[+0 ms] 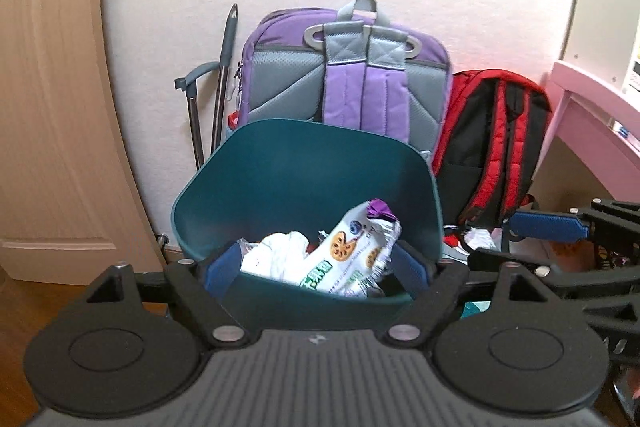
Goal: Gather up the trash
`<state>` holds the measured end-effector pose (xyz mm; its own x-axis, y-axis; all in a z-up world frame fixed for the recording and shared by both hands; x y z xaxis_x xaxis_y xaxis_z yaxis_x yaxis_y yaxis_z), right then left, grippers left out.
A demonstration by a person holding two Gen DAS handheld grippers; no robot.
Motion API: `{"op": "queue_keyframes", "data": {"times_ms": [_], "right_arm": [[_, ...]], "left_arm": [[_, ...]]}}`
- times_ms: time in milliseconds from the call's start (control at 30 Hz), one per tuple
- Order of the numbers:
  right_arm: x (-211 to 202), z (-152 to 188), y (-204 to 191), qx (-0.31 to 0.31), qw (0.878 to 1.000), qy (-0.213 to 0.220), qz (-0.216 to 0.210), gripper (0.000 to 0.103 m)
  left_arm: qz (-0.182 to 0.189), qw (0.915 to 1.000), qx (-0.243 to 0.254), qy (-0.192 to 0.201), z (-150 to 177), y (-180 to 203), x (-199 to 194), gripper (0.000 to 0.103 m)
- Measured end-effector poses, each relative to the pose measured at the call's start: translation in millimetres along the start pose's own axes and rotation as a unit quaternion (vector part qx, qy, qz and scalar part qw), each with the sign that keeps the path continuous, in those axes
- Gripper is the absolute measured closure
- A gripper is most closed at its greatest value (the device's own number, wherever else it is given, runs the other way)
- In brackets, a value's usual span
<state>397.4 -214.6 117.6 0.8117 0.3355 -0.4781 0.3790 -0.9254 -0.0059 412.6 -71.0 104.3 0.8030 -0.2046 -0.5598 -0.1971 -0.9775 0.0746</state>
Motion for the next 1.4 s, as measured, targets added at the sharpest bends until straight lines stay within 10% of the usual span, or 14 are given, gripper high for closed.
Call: {"op": "queue_keyframes", "data": {"times_ms": [1400], "right_arm": [[-149.8, 28.4, -52.9, 0.036, 0.994, 0.082, -0.069, 0.048]], "left_arm": [[0.004, 0.9977, -0.002, 0.067, 59.0, 24.3, -159.6, 0.02]]}}
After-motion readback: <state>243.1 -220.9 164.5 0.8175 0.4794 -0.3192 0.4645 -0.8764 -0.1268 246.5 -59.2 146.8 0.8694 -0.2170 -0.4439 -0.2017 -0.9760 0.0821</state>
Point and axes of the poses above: each gripper's, at about its wrist camera, not at the fingertips, and x roughly the way its jaws point, y to its right, z to its underside, the point moved 8 cm from there along x, roughly the way its jaws point, and after that the axes turned 4 degrees about y, right-handed, at the moved point
